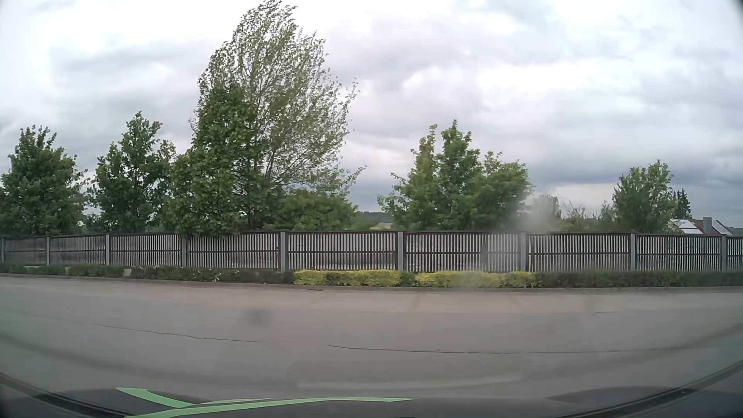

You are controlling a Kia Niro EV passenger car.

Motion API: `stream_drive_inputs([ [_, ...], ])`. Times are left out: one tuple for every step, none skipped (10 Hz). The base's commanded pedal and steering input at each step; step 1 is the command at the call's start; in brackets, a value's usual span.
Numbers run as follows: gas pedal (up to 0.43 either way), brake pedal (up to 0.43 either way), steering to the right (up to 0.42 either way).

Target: Follow the waypoints while adhering to traffic rules and regulations

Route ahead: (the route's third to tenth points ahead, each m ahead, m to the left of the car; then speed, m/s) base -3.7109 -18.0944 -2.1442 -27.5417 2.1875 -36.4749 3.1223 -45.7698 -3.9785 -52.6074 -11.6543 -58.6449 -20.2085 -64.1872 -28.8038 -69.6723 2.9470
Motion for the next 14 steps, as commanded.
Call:
stream_drive_inputs([
  [0.000,0.000,0.431],
  [0.000,0.000,0.494],
  [0.000,0.000,0.550],
  [0.000,0.000,0.607],
  [0.000,0.000,0.630],
  [0.000,0.000,0.656],
  [0.000,0.000,0.683],
  [0.000,0.000,0.717],
  [0.000,0.000,0.743],
  [0.000,0.000,0.755],
  [0.020,0.000,0.756],
  [0.028,0.000,0.757],
  [0.028,0.000,0.758],
  [0.028,0.000,0.759],
])
